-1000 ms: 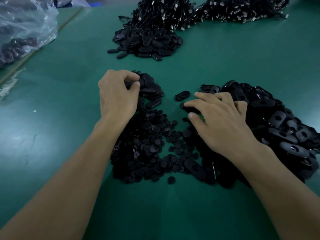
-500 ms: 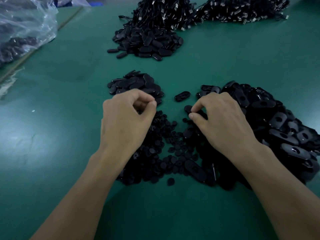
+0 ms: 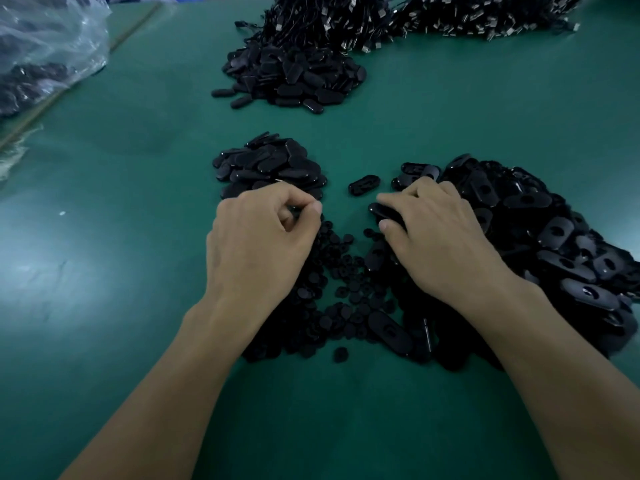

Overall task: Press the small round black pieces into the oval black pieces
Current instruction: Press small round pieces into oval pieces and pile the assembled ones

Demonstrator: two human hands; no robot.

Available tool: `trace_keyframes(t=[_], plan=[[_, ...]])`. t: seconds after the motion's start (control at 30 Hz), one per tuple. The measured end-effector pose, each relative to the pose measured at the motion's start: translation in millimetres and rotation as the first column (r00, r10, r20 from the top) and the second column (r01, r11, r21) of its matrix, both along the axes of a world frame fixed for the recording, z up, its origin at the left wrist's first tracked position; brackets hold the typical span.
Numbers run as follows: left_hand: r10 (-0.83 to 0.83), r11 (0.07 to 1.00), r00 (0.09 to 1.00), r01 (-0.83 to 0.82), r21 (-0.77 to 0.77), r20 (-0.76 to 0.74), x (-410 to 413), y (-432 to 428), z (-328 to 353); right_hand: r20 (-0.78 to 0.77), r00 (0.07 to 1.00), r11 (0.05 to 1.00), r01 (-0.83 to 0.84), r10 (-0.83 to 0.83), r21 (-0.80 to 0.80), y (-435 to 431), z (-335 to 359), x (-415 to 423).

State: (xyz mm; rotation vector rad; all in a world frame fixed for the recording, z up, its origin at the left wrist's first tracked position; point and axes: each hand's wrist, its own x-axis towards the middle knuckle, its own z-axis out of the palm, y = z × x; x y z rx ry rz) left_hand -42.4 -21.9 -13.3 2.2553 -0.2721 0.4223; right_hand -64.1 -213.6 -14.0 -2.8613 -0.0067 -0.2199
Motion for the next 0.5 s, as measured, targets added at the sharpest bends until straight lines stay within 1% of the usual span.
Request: trace_keyframes(t=[0.23, 0.4, 0.5], plan=[[0.023, 1.000, 1.000, -0.023, -0.021, -0.007, -1.6, 0.2, 4.1, 0.045, 0.999, 0.998, 0.020, -0.022, 0.052, -0.8, -2.0, -2.1], [0.030, 0.998, 1.000, -0.031, -0.051, -0.008, -3.1, -1.0, 6.8, 0.094, 0.995, 0.989, 0.022, -0.036, 0.144, -0.1, 2.4, -3.2], [0.036, 0.998, 0.999, -0.037, -0.052, -0.023, -3.2, -1.7, 7.1, 0.085, 0.995, 0.987, 0.045, -0.059, 0.157, 0.1, 2.9, -3.6]])
